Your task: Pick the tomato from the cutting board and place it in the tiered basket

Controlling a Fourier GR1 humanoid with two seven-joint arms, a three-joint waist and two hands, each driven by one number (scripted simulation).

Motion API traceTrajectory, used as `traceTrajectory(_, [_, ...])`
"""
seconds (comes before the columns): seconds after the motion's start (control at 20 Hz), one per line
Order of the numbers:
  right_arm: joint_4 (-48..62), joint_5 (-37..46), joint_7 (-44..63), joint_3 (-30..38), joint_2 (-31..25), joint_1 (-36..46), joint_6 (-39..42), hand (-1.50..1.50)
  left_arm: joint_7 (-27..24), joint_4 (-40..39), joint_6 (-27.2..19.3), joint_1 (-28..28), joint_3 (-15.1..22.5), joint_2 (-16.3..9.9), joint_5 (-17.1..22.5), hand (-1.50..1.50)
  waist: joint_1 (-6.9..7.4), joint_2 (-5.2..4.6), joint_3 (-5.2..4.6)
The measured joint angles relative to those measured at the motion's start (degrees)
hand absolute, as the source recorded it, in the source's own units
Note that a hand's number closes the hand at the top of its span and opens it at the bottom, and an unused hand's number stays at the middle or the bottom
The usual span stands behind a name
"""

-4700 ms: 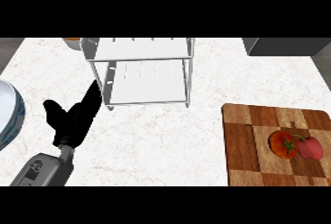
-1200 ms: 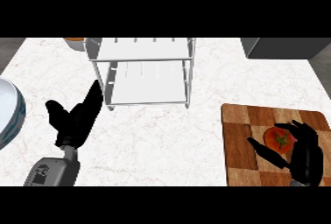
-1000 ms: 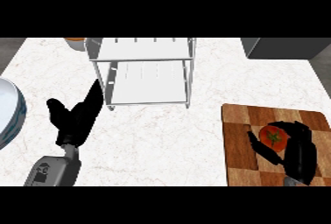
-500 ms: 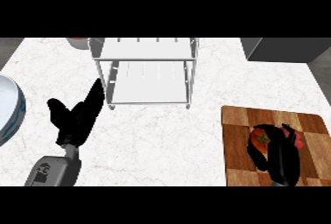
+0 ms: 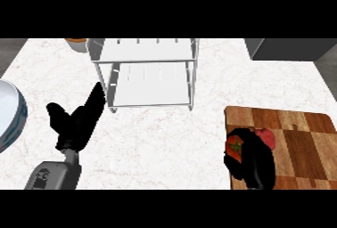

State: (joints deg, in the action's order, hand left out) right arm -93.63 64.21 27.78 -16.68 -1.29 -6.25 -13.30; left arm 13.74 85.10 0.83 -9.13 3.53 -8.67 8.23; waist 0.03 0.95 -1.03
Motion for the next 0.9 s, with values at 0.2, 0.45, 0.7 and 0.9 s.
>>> traceTrajectory(0.2, [-13.7, 0.5, 12.0, -8.3, 0.8, 1.1, 4.6, 1.5, 0.4, 0.0, -0.7, 0.1, -0.4, 0.2, -0.3, 0.0, -0.61, -0.11, 0.54])
traceTrajectory(0.45, [-29.9, 6.5, 25.4, -15.9, 1.1, 7.5, 14.1, 1.5, 0.4, 0.2, -0.7, 0.3, -0.4, 0.2, -0.5, 0.0, -0.61, -0.2, 0.76])
traceTrajectory(0.7, [-37.8, 8.5, 33.8, -19.0, 1.0, 20.7, 23.4, 1.5, 1.1, 0.6, -0.2, 0.0, -0.2, 0.4, -0.4, 0.0, 0.11, -0.5, 0.81])
traceTrajectory(0.9, [-36.6, 6.8, 36.4, -17.4, 0.8, 31.8, 26.6, 1.5, 0.7, 0.2, 0.1, -0.4, -0.1, 0.7, -0.6, 0.0, 0.49, -0.58, 0.83])
